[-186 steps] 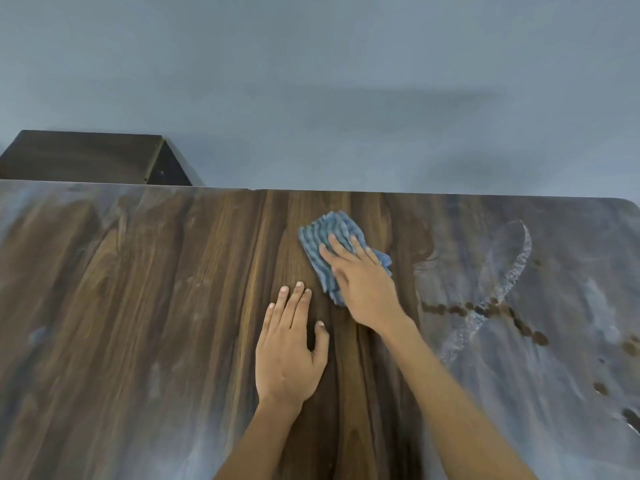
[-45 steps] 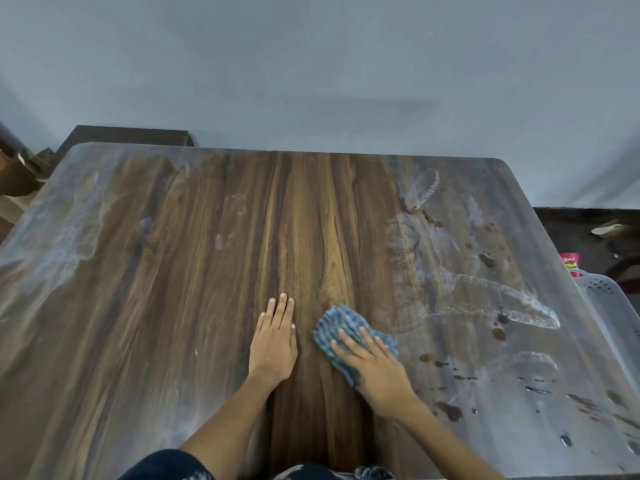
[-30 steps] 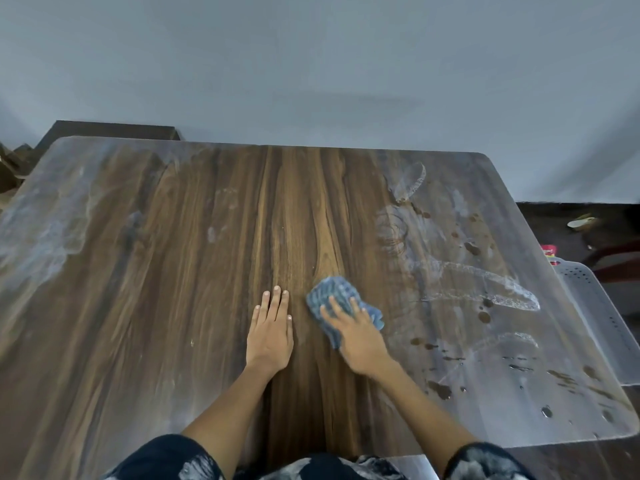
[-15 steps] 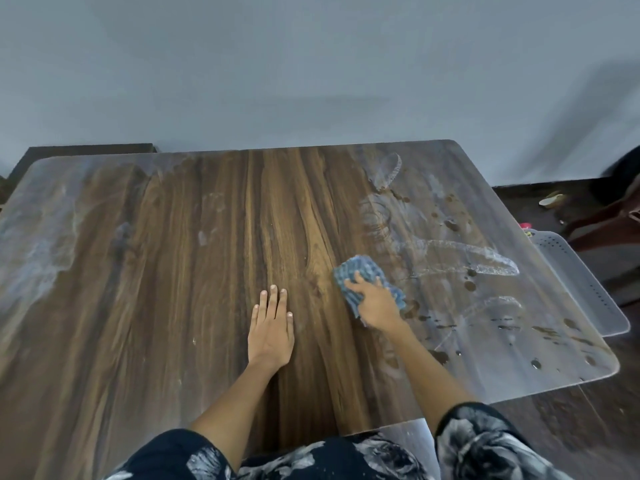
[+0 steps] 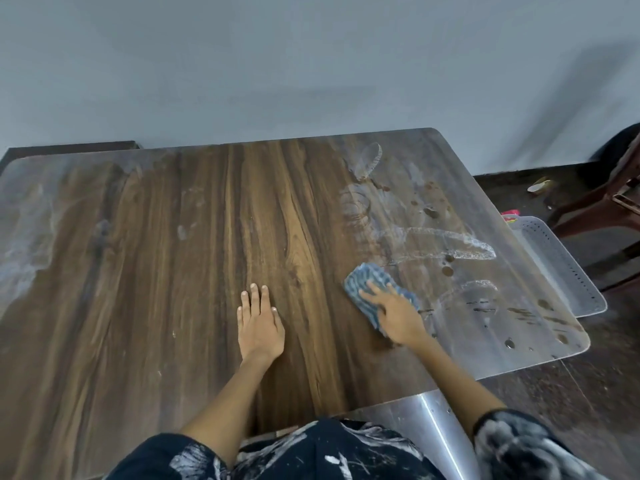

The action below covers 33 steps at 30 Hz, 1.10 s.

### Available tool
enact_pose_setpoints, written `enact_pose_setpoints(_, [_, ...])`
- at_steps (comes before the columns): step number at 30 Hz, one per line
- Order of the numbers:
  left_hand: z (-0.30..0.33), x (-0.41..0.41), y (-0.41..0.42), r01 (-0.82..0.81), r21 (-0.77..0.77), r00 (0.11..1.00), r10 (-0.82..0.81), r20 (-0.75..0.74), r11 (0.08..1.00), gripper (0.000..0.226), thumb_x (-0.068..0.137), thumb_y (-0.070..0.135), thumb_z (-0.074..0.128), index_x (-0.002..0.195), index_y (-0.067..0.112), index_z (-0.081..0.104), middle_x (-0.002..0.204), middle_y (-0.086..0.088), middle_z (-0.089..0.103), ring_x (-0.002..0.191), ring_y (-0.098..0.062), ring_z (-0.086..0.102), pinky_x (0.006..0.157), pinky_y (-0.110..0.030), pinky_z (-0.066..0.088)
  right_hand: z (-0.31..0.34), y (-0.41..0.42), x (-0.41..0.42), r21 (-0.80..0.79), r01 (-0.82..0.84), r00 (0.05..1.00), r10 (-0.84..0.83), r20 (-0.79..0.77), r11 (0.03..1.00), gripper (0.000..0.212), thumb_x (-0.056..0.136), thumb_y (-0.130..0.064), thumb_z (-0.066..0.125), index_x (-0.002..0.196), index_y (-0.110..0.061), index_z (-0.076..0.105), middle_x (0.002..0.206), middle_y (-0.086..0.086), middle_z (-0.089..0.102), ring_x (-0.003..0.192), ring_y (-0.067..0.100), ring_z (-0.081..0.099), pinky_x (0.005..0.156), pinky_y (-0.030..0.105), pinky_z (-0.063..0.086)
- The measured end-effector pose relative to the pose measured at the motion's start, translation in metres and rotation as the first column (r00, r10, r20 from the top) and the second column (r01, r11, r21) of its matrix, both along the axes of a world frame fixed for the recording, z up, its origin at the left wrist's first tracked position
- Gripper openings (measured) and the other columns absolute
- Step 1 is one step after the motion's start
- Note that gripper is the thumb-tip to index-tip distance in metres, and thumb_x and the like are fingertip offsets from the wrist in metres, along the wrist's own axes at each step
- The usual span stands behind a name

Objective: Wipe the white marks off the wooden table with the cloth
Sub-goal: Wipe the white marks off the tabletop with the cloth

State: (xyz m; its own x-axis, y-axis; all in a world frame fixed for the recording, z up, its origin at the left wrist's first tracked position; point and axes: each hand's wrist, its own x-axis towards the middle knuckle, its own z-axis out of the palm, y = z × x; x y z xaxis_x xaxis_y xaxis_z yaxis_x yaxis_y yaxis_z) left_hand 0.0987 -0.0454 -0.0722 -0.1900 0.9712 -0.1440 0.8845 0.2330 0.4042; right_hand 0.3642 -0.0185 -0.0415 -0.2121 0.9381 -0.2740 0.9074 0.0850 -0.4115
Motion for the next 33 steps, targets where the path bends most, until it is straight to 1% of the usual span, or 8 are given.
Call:
enact_pose_setpoints(4, [0.003, 0.021, -0.014, -0.061, 0.024, 0.998, 0.061, 0.028, 0.998, 0.051, 0.100, 0.023, 0.025, 0.148, 0.012, 0.010, 0.157, -0.008, 0.003, 0.145, -0.025, -0.003, 0.117, -0.037, 0.001, 0.003, 0.022, -0.031, -0.020, 0.068, 0.996, -0.067, 0.052, 0.998, 0.046, 0.100, -0.016, 0.034, 0.142, -0.033, 0.038, 0.157, -0.006, 0.020, 0.146, 0.034, 0.009, 0.115, 0.052, 0.019])
enact_pose_setpoints(9, [-0.003, 0.015, -0.027, -0.027, 0.043, 0.999, 0.025, 0.036, 0.999, 0.049, 0.101, 0.025, 0.028, 0.147, 0.014, 0.019, 0.157, -0.005, 0.010, 0.145, -0.021, 0.004, 0.117, -0.035, 0.005, -0.004, -0.048, -0.077, -0.026, -0.378, 0.925, 0.379, 0.021, 0.925, 0.043, 0.100, -0.026, 0.039, 0.142, -0.032, 0.038, 0.157, -0.008, 0.019, 0.147, 0.029, 0.003, 0.116, 0.051, 0.007])
enact_pose_setpoints(12, [-0.006, 0.013, -0.036, -0.011, 0.056, 1.000, 0.011, 0.003, 0.998, 0.048, 0.101, 0.025, 0.027, 0.147, 0.014, 0.020, 0.156, -0.005, 0.012, 0.145, -0.020, 0.006, 0.117, -0.034, 0.006, -0.005, -0.085, -0.058, -0.074, -0.496, 0.868, 0.496, -0.023, 0.865, 0.041, 0.100, -0.030, 0.037, 0.140, -0.036, 0.040, 0.157, -0.015, 0.017, 0.147, 0.022, -0.001, 0.117, 0.046, 0.003])
enact_pose_setpoints(19, [0.000, 0.042, -0.046, -0.164, 0.034, 0.986, 0.163, 0.025, 0.986, 0.049, 0.100, 0.020, 0.025, 0.148, 0.012, 0.015, 0.157, -0.005, 0.009, 0.145, -0.024, 0.001, 0.117, -0.037, 0.003, 0.003, -0.059, 0.035, -0.065, -0.417, 0.909, 0.416, -0.025, 0.906, 0.046, 0.096, -0.015, 0.043, 0.138, -0.036, 0.044, 0.153, -0.018, 0.022, 0.147, 0.019, 0.006, 0.119, 0.039, 0.007])
enact_pose_setpoints(22, [0.002, 0.055, -0.051, -0.213, 0.024, 0.976, 0.212, 0.049, 0.977, 0.049, 0.100, 0.019, 0.026, 0.147, 0.012, 0.015, 0.157, -0.007, 0.009, 0.145, -0.025, 0.000, 0.117, -0.038, 0.003, 0.000, -0.030, 0.035, -0.051, -0.284, 0.959, 0.282, -0.040, 0.957, 0.053, 0.094, -0.005, 0.039, 0.139, -0.033, 0.044, 0.155, -0.013, 0.022, 0.147, 0.022, 0.005, 0.119, 0.042, 0.009])
enact_pose_setpoints(25, [0.003, 0.063, -0.058, -0.248, 0.032, 0.967, 0.245, 0.068, 0.968, 0.048, 0.100, 0.020, 0.028, 0.147, 0.012, 0.020, 0.156, -0.008, 0.013, 0.145, -0.026, 0.004, 0.117, -0.039, 0.006, -0.005, -0.027, 0.007, -0.017, -0.224, 0.974, 0.224, -0.024, 0.974, 0.050, 0.097, -0.010, 0.037, 0.139, -0.036, 0.042, 0.156, -0.011, 0.020, 0.147, 0.027, 0.004, 0.117, 0.044, 0.003])
enact_pose_setpoints(28, [0.006, 0.064, -0.063, -0.252, 0.047, 0.964, 0.247, 0.102, 0.966, 0.045, 0.099, 0.019, 0.033, 0.144, 0.011, 0.030, 0.154, -0.008, 0.021, 0.144, -0.026, 0.010, 0.117, -0.038, 0.012, -0.011, -0.049, -0.017, 0.018, -0.348, 0.937, 0.349, -0.015, 0.937, 0.047, 0.097, -0.017, 0.040, 0.139, -0.039, 0.041, 0.156, -0.013, 0.019, 0.147, 0.029, 0.002, 0.117, 0.046, 0.001])
enact_pose_setpoints(33, [0.011, 0.061, -0.071, -0.300, 0.076, 0.936, 0.278, 0.218, 0.951, 0.038, 0.096, 0.011, 0.041, 0.133, 0.009, 0.048, 0.148, -0.007, 0.036, 0.141, -0.021, 0.023, 0.113, -0.035, 0.024, -0.011, -0.091, -0.020, -0.006, -0.623, 0.781, 0.622, -0.053, 0.782, 0.040, 0.100, -0.025, 0.041, 0.136, -0.040, 0.044, 0.155, -0.018, 0.018, 0.147, 0.026, 0.000, 0.117, 0.045, -0.002])
